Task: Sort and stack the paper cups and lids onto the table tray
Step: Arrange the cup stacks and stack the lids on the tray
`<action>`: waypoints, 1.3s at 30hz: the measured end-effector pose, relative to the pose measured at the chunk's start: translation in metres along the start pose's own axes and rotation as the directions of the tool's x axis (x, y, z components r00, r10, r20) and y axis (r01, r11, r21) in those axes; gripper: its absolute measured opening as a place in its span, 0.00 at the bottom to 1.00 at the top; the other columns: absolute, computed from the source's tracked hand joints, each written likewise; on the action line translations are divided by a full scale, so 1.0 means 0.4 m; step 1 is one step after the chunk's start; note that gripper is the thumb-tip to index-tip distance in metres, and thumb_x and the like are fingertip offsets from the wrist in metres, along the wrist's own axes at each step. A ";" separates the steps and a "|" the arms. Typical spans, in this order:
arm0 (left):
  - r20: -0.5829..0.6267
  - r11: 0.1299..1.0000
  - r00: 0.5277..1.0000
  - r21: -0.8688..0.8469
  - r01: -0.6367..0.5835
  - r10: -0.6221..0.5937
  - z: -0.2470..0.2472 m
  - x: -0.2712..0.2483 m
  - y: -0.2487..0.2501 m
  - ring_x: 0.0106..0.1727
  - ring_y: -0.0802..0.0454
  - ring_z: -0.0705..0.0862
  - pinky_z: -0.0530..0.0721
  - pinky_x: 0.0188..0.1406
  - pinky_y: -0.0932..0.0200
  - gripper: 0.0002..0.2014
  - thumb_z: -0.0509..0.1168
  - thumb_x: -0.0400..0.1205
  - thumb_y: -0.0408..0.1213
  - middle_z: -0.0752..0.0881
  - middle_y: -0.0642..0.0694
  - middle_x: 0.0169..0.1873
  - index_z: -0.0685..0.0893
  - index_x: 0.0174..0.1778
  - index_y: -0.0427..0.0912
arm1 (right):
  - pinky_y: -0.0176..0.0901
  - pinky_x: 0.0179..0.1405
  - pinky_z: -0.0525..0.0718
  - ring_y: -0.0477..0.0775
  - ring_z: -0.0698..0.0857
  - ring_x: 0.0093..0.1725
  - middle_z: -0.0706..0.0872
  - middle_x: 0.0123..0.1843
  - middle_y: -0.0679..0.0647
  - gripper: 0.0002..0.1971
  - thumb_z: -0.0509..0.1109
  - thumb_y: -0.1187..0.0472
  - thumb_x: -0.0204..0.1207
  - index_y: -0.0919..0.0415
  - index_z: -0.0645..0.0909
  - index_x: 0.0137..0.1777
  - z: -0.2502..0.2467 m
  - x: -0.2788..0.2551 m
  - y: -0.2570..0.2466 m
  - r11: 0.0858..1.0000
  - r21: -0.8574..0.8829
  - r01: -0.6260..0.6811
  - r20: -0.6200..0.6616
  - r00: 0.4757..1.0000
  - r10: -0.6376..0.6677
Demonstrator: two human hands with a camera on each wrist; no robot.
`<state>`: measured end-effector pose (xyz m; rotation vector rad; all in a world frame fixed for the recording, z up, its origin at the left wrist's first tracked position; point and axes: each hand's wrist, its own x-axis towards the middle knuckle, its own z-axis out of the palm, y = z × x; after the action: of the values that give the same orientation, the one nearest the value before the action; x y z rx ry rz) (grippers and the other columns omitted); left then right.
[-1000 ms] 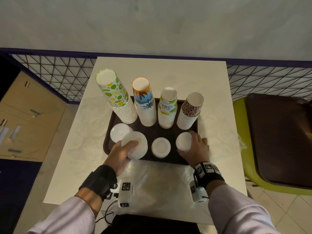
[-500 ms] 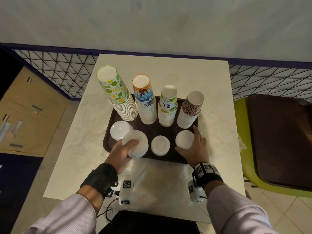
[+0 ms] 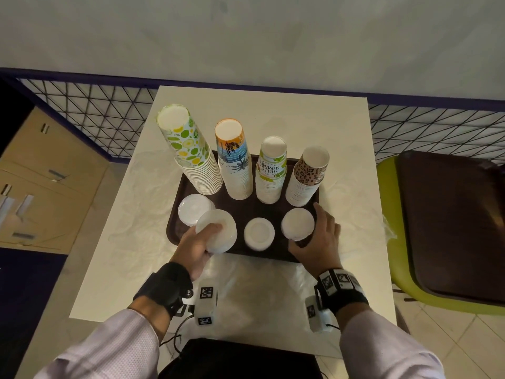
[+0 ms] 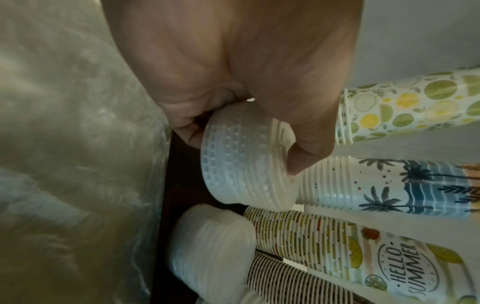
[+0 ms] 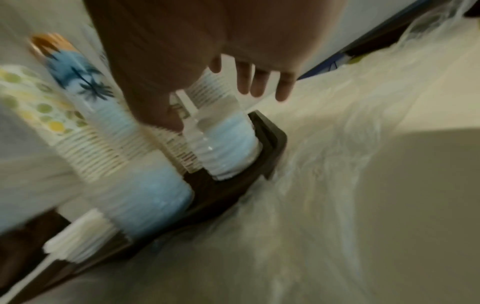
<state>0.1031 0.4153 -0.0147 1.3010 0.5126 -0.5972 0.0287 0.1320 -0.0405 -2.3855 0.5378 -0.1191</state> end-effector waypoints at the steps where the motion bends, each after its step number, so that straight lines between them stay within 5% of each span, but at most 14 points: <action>1: 0.003 1.000 1.000 -0.004 0.001 -0.001 -0.007 0.004 -0.005 0.68 0.42 0.85 0.87 0.56 0.50 0.20 0.71 0.84 0.35 0.89 0.40 0.65 0.82 0.74 0.44 | 0.58 0.72 0.73 0.63 0.72 0.70 0.73 0.75 0.58 0.50 0.84 0.52 0.59 0.61 0.66 0.82 -0.014 -0.016 -0.007 0.998 -0.004 0.058 -0.079 0.995 -0.059; 4: 0.012 1.000 1.000 0.008 0.003 -0.003 -0.020 0.015 -0.023 0.70 0.43 0.86 0.86 0.62 0.49 0.26 0.75 0.82 0.39 0.90 0.44 0.66 0.80 0.77 0.46 | 0.53 0.67 0.74 0.60 0.74 0.66 0.78 0.68 0.58 0.34 0.77 0.55 0.65 0.63 0.76 0.72 -0.045 -0.067 -0.087 0.975 0.050 0.216 -0.202 0.958 -0.202; 8: 0.027 0.999 1.000 0.041 -0.017 0.016 -0.025 0.033 -0.040 0.70 0.45 0.87 0.86 0.69 0.44 0.34 0.81 0.74 0.47 0.91 0.47 0.65 0.80 0.77 0.48 | 0.45 0.68 0.73 0.56 0.76 0.65 0.82 0.65 0.53 0.21 0.68 0.53 0.76 0.59 0.81 0.68 -0.039 -0.058 -0.249 0.914 0.084 0.396 -0.034 0.918 -0.395; 14: -0.031 0.985 0.999 0.174 -0.013 0.019 -0.042 0.054 -0.045 0.66 0.45 0.89 0.85 0.72 0.38 0.46 0.88 0.60 0.58 0.92 0.48 0.62 0.83 0.74 0.49 | 0.59 0.77 0.74 0.62 0.66 0.79 0.68 0.79 0.57 0.47 0.74 0.40 0.68 0.55 0.62 0.85 0.032 0.051 -0.304 0.874 -0.200 0.442 0.481 0.822 -0.305; 18: -0.112 0.970 0.994 0.242 0.012 0.015 -0.048 0.071 -0.062 0.62 0.44 0.91 0.87 0.69 0.38 0.51 0.89 0.50 0.66 0.93 0.49 0.58 0.86 0.69 0.50 | 0.60 0.76 0.73 0.65 0.66 0.81 0.64 0.82 0.59 0.55 0.78 0.38 0.67 0.53 0.53 0.88 0.090 0.058 -0.284 0.749 -0.376 0.545 0.634 0.741 -0.221; 25: -0.145 0.946 0.989 0.321 0.051 -0.004 -0.032 0.083 -0.063 0.62 0.45 0.89 0.87 0.69 0.39 0.50 0.88 0.55 0.64 0.91 0.49 0.60 0.83 0.73 0.47 | 0.57 0.71 0.76 0.65 0.76 0.71 0.72 0.74 0.59 0.35 0.76 0.50 0.75 0.53 0.68 0.80 0.123 0.072 -0.271 0.707 -0.485 0.515 0.581 0.794 -0.179; 29: -0.120 0.926 0.993 0.376 0.036 0.010 -0.014 0.097 -0.060 0.61 0.47 0.90 0.88 0.68 0.40 0.48 0.88 0.56 0.65 0.92 0.49 0.59 0.85 0.71 0.47 | 0.60 0.78 0.71 0.66 0.74 0.74 0.75 0.74 0.60 0.36 0.75 0.47 0.73 0.56 0.70 0.79 0.115 0.079 -0.266 0.716 -0.475 0.511 0.544 0.810 -0.218; 32: -0.141 0.920 0.990 0.390 0.039 0.018 -0.008 0.112 -0.064 0.62 0.45 0.89 0.88 0.69 0.39 0.56 0.88 0.50 0.69 0.92 0.48 0.60 0.83 0.72 0.46 | 0.64 0.83 0.65 0.65 0.73 0.76 0.78 0.73 0.57 0.35 0.71 0.43 0.71 0.56 0.74 0.77 0.108 0.074 -0.266 0.741 -0.404 0.536 0.476 0.815 -0.331; 39: -0.191 0.876 0.980 0.480 0.041 0.059 0.007 0.120 -0.064 0.64 0.43 0.88 0.86 0.70 0.39 0.59 0.83 0.50 0.71 0.90 0.45 0.64 0.82 0.76 0.43 | 0.72 0.85 0.50 0.64 0.63 0.85 0.72 0.81 0.52 0.30 0.67 0.44 0.76 0.40 0.70 0.79 0.099 0.054 -0.262 0.707 -0.350 0.614 0.593 0.730 -0.340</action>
<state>0.1220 0.4029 -0.0644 1.8540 0.5410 -0.6103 0.0936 0.2188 -0.0050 -2.8946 -0.4014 0.4598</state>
